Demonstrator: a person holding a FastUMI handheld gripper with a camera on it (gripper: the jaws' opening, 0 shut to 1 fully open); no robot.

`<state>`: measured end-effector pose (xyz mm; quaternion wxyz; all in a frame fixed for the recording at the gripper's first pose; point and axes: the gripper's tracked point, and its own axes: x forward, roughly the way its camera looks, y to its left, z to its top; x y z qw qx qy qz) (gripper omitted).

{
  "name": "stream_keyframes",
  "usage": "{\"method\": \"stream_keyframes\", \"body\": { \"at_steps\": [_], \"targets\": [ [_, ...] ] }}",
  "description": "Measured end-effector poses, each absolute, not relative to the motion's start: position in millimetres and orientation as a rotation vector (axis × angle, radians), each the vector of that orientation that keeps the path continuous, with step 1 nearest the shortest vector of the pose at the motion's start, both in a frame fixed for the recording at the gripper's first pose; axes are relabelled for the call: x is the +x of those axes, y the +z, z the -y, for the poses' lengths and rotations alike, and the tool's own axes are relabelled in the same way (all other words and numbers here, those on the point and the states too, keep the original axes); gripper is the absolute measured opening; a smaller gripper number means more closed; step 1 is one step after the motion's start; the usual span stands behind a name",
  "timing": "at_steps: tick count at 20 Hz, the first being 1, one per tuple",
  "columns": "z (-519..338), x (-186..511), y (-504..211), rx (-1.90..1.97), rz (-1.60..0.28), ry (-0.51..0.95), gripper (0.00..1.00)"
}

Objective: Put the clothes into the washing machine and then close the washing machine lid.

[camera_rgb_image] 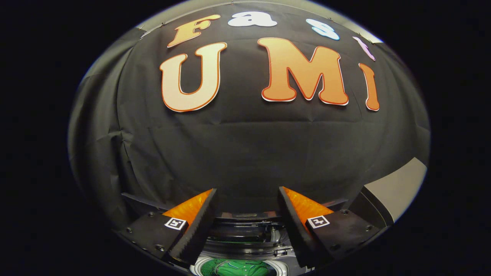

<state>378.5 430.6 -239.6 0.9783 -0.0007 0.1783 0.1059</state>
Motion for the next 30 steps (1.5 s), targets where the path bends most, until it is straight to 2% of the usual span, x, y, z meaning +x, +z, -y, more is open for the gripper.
{"method": "stream_keyframes", "body": {
  "at_steps": [30],
  "targets": [
    [-408, 252, -249, -0.010, -0.280, 0.241, 0.98]
  ]
}}
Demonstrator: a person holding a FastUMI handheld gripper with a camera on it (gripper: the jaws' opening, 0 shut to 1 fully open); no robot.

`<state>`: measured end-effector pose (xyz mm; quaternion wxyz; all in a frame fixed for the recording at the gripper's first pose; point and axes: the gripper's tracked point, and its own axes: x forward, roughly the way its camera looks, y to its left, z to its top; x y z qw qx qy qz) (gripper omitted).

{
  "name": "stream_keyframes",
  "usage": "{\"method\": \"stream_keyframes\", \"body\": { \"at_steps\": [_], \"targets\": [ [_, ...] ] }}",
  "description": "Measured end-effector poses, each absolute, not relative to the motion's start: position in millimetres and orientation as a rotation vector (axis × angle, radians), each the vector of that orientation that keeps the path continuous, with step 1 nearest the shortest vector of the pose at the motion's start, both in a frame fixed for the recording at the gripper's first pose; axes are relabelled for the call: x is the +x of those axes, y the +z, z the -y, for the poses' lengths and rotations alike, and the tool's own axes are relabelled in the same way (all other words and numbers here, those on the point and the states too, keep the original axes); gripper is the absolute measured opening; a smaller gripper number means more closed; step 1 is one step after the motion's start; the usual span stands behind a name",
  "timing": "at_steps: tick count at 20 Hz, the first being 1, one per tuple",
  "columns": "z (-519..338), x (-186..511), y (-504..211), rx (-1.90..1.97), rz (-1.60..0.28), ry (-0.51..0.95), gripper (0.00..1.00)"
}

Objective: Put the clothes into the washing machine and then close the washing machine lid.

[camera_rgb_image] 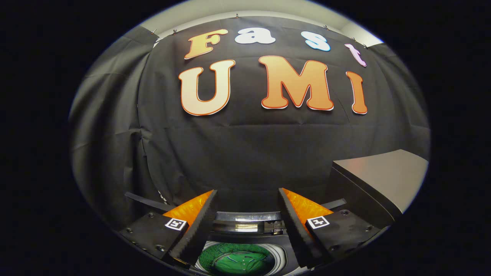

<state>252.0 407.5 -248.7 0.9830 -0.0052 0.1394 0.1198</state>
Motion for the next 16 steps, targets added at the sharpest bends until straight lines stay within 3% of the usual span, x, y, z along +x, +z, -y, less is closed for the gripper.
{"method": "stream_keyframes", "body": {
  "at_steps": [6, 11, 16],
  "targets": [
    [-402, 214, -276, -0.003, -0.358, 0.279, 0.99],
    [-402, 169, -357, -0.006, -0.575, 0.301, 1.00],
    [-424, 166, -331, -0.030, -0.536, 0.328, 1.00]
  ]
}}
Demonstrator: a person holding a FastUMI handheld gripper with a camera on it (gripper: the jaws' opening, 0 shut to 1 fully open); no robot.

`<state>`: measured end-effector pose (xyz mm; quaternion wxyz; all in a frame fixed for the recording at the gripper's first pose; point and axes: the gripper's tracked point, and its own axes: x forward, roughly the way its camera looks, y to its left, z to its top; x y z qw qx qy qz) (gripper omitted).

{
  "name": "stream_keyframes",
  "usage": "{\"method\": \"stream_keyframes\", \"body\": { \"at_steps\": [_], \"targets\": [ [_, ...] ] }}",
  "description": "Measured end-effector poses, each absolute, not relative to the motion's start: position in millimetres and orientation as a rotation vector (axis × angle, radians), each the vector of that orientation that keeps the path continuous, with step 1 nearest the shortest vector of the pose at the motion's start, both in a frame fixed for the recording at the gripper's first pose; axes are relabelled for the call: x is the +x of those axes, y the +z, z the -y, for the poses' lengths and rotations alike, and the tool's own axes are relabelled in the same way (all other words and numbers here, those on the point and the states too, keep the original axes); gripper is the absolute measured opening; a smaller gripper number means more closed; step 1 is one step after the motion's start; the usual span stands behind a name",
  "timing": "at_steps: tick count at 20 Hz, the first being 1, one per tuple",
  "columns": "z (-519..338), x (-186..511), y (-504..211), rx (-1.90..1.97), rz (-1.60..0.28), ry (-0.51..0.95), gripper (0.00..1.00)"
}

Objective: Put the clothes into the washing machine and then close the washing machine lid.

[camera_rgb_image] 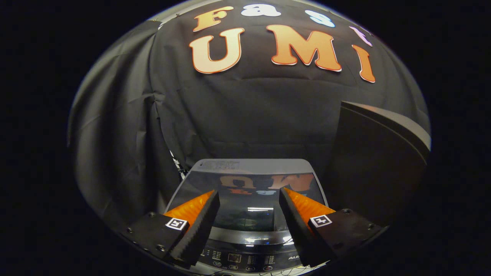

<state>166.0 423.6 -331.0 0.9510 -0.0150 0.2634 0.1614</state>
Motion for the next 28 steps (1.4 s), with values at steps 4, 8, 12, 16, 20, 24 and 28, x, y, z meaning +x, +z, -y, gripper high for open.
{"method": "stream_keyframes", "body": {
  "at_steps": [4, 8, 12, 16, 20, 24, 28],
  "targets": [
    [-431, 159, -256, -0.017, -0.420, 0.344, 1.00],
    [-427, 147, -170, 0.040, -0.294, 0.365, 1.00],
    [-401, 131, -97, 0.089, -0.219, 0.379, 1.00],
    [-348, 107, -22, 0.074, -0.138, 0.369, 1.00],
    [-282, 85, 26, 0.027, -0.082, 0.327, 1.00],
    [-223, 56, 62, 0.024, -0.036, 0.293, 1.00],
    [-170, 28, 76, 0.046, -0.015, 0.289, 1.00]
  ]
}}
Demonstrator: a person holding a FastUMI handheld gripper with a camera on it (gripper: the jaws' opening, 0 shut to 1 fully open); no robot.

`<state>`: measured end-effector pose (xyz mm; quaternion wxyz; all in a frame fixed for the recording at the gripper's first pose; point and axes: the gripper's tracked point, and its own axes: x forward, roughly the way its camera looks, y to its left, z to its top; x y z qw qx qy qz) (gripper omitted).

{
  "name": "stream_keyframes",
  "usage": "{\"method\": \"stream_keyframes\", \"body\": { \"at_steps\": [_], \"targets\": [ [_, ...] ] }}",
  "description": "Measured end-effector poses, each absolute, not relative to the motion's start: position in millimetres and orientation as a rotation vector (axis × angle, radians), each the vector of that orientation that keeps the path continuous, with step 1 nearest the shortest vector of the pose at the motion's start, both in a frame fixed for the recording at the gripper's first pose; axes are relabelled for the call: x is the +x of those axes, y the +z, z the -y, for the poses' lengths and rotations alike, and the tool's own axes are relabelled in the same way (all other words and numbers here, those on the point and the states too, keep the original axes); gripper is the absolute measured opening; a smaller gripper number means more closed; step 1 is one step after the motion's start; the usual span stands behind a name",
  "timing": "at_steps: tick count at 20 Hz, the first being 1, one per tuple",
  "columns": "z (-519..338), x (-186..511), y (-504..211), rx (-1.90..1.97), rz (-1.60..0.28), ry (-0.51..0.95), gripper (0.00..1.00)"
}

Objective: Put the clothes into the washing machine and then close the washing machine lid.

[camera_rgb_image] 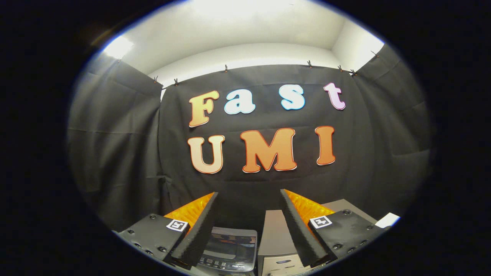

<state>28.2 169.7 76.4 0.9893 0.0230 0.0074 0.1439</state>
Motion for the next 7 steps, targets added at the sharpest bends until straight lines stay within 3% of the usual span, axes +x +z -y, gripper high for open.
{"method": "stream_keyframes", "body": {
  "at_steps": [7],
  "targets": [
    [-94, 9, 59, 0.048, 0.010, 0.249, 1.00]
  ]
}}
